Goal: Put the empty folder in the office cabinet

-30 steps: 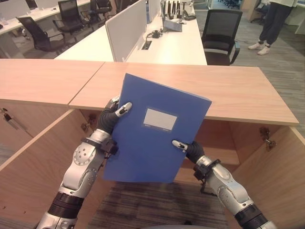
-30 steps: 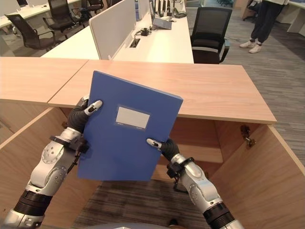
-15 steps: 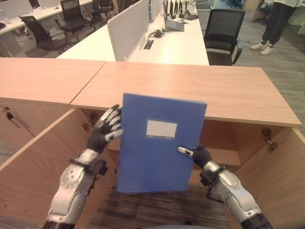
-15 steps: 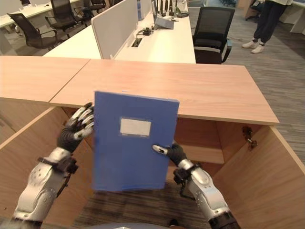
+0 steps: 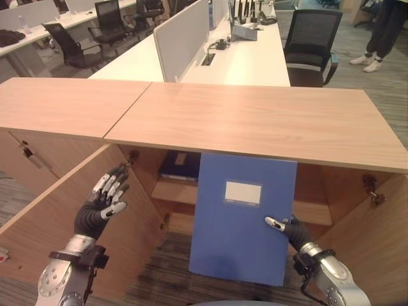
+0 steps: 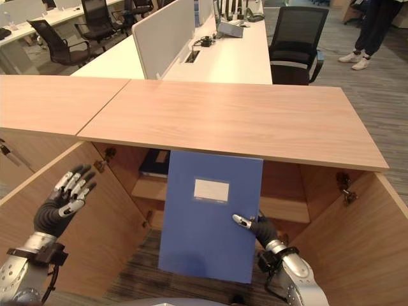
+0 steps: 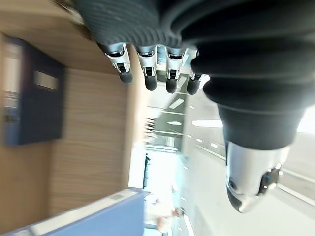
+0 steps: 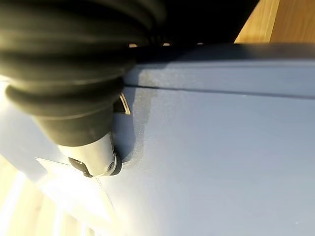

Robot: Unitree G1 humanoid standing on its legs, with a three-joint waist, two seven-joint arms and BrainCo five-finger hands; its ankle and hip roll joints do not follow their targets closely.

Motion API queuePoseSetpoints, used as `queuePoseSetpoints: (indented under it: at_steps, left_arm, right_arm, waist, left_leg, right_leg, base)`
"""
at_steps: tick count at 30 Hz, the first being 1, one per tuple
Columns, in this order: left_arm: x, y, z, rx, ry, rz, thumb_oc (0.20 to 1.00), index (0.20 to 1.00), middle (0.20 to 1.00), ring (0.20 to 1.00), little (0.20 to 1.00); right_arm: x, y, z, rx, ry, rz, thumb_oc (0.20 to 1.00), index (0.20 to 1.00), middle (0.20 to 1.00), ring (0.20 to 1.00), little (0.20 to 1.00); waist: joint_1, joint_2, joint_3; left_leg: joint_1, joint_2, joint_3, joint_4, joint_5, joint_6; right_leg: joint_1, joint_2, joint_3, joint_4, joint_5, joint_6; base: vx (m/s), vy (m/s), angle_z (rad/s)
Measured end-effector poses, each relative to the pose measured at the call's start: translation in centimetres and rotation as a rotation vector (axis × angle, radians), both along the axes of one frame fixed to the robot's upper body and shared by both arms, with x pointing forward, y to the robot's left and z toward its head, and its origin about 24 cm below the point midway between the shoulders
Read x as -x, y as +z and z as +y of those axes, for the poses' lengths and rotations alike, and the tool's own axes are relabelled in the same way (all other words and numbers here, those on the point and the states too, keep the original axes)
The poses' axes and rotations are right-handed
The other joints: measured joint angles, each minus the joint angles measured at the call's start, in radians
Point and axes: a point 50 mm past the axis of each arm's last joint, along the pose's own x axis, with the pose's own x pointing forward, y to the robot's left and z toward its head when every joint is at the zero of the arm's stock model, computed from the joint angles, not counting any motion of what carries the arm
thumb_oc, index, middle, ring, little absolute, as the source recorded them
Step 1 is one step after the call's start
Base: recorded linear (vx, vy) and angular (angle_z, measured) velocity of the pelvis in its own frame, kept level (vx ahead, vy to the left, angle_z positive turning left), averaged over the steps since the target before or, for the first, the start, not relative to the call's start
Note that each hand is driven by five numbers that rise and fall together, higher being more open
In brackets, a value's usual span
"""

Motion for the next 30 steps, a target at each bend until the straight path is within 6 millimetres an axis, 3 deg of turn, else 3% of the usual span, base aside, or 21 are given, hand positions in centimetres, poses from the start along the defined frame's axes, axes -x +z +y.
queuePoseSetpoints:
  at_steps: [3, 9, 12, 15, 17, 23, 30]
  left_arm:
    - [1.1, -3.8, 0.7, 0.038, 0.033, 0.169, 1.0, 1.0, 1.0, 1.0, 1.0]
    - [4.1, -10.8, 0.2, 0.039, 0.032, 0.521, 1.0, 1.0, 1.0, 1.0, 1.0]
    - [4.8, -12.0, -0.4, 0.013, 0.003, 0.585, 1.0, 1.0, 1.0, 1.0, 1.0]
    - [4.6, -15.1, -1.5, 0.005, -0.007, 0.724, 1.0, 1.0, 1.0, 1.0, 1.0]
    - [4.4, -15.8, -2.9, -0.001, -0.038, 0.739, 1.0, 1.0, 1.0, 1.0, 1.0]
    - [4.6, -17.4, -3.5, -0.013, -0.013, 0.811, 1.0, 1.0, 1.0, 1.0, 1.0]
    - [5.4, -18.6, -4.2, -0.021, -0.021, 0.889, 1.0, 1.0, 1.0, 1.0, 1.0]
  right_arm:
    - [0.3, -1.3, -0.4, 0.028, 0.003, 0.055, 0.2, 0.2, 0.2, 0.2, 0.2]
    - [1.9, -5.3, -0.6, 0.061, -0.009, 0.249, 0.2, 0.2, 0.2, 0.2, 0.2]
    - [2.4, -6.2, -0.5, 0.053, -0.031, 0.298, 0.2, 0.2, 0.2, 0.2, 0.2]
    - [1.7, -7.7, -0.4, 0.066, -0.067, 0.363, 0.2, 0.2, 0.2, 0.2, 0.2]
    - [1.2, -7.8, -0.3, 0.068, -0.095, 0.364, 0.2, 0.2, 0.2, 0.2, 0.2]
    - [0.3, -8.5, -0.3, -0.019, -0.247, 0.398, 0.2, 0.2, 0.2, 0.2, 0.2]
    - [-4.6, -5.8, -2.1, -0.189, -0.512, 0.244, 0.2, 0.2, 0.2, 0.2, 0.2]
  waist:
    - [0.006, 0.001, 0.0]
    - [0.002, -0.004, 0.0]
    - [0.0, -0.006, 0.002]
    - [-0.002, -0.002, 0.0]
    - [-0.003, -0.005, 0.002]
    - [-0.006, 0.001, 0.006]
    - [0.004, 0.028, 0.022]
  left_leg:
    - [0.0, -0.001, -0.002, 0.0, -0.001, 0.001]
    - [-0.01, 0.0, -0.005, 0.0, -0.001, 0.001]
    - [-0.018, 0.0, -0.006, 0.0, 0.004, -0.005]
    - [-0.018, 0.0, -0.008, 0.0, 0.004, -0.005]
    - [-0.02, 0.001, -0.009, 0.0, 0.005, -0.006]
    - [-0.024, 0.001, -0.013, 0.0, 0.005, -0.006]
    - [-0.038, 0.001, -0.02, 0.004, 0.013, -0.008]
  right_leg:
    - [0.002, -0.001, -0.003, 0.0, -0.002, 0.001]
    - [-0.007, -0.001, -0.005, 0.0, -0.003, 0.001]
    - [-0.014, -0.001, -0.007, 0.0, -0.002, 0.002]
    - [-0.013, 0.0, -0.009, 0.0, -0.002, 0.002]
    - [-0.014, 0.0, -0.01, 0.0, -0.003, 0.002]
    - [-0.016, 0.0, -0.013, -0.001, -0.003, 0.0]
    - [-0.032, 0.0, -0.02, -0.001, -0.001, -0.003]
  base:
    - [0.0, 0.0, 0.0]
    - [0.0, 0.0, 0.0]
    - [0.0, 0.0, 0.0]
    - [0.0, 0.0, 0.0]
    - [0.0, 0.0, 0.0]
    - [0.01, -0.019, 0.01]
    - [-0.01, -0.007, 0.01]
